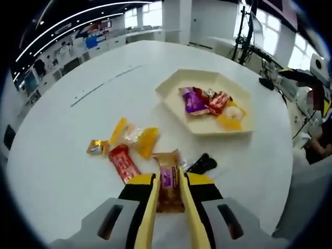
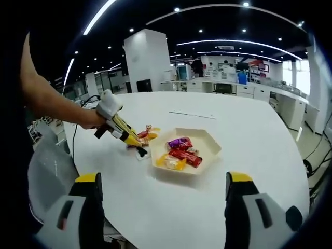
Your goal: Place the target food into the container with the food tongs after gripping and lifting it, then release it inside without dropping or visibly crushing the food.
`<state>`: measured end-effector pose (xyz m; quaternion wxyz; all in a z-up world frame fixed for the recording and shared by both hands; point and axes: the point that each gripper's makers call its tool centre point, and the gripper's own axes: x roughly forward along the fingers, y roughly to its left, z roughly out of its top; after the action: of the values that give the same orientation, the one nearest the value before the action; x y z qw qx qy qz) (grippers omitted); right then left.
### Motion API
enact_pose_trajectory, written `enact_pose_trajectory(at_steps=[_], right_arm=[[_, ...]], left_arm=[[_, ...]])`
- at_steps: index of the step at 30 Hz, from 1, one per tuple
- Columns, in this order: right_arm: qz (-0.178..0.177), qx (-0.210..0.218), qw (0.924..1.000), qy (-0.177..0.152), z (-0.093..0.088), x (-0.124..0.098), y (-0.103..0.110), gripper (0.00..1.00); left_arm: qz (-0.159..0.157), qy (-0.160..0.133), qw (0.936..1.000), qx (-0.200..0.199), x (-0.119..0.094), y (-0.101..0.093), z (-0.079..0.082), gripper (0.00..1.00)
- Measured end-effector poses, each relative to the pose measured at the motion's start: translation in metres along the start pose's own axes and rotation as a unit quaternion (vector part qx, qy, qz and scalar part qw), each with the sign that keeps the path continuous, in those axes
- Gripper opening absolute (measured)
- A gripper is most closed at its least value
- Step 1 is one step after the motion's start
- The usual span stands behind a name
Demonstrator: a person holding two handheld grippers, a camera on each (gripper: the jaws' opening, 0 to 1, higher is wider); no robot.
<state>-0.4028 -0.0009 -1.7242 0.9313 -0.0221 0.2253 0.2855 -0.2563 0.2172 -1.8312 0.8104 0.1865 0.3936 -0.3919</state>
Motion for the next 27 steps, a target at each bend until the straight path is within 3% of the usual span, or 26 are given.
enact_pose_trajectory(at_steps=[14,24,27], right_arm=[[-0.012,-0.004,0.9999,0.002,-0.001,-0.006,-0.01,0.98],[-0.012,-0.016,0.9998,0.002,-0.001,-0.006,-0.016,0.99],[-0.018,-0.015,0.9997,-0.002,0.001,-0.007,-0.024,0.99]], left_arm=[[-0.041,-0.01,0.9991,0.001,-0.038,-0.001,-0.004,0.18],[-0.041,-0.015,0.9984,0.035,-0.078,0.011,-0.01,0.18],[-0.039,-0.019,0.9988,0.021,-0.09,0.016,-0.01,0.18]])
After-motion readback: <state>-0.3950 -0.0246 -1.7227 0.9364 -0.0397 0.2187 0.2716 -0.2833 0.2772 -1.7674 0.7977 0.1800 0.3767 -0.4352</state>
